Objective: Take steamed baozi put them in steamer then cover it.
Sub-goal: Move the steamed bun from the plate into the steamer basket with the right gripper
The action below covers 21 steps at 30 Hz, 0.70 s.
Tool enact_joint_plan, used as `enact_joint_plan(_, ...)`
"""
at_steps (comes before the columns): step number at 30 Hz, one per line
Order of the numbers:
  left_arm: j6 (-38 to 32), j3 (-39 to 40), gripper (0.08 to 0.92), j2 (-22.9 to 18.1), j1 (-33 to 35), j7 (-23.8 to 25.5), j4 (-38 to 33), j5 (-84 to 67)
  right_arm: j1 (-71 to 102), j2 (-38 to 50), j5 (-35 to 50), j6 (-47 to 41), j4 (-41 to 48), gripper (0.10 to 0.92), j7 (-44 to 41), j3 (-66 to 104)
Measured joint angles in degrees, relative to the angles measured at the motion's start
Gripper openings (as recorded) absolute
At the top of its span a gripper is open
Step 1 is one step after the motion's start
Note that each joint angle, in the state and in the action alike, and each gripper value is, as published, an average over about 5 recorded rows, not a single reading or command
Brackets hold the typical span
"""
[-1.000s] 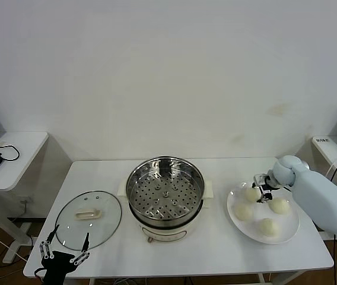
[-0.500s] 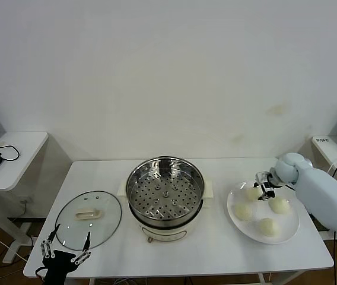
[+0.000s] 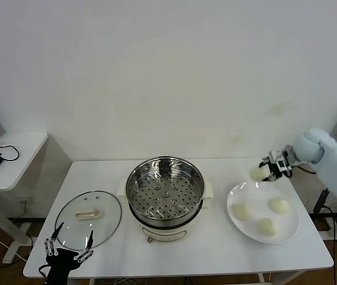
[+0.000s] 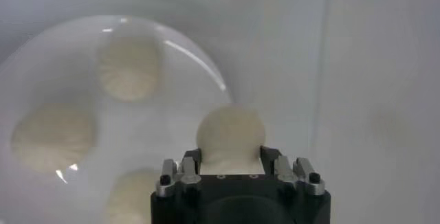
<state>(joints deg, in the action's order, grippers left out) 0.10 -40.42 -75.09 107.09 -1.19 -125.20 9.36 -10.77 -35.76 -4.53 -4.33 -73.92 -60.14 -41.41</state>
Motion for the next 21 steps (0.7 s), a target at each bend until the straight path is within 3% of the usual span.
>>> enact_joint_plan(11, 0.7, 0.0, 0.823, 0.2, -1.1, 0.2, 0.9, -3.0, -15.3, -6.5, 11.9, 0.4, -5.3, 0.551, 3.6, -11.9)
enact_joint_plan(21, 1.0, -0.3, 0.823, -0.4, -2.6, 0.3, 2.0, -4.6, -19.8, -17.2, 13.9, 3.8, -4.3, 0.551, 6.9, -20.9)
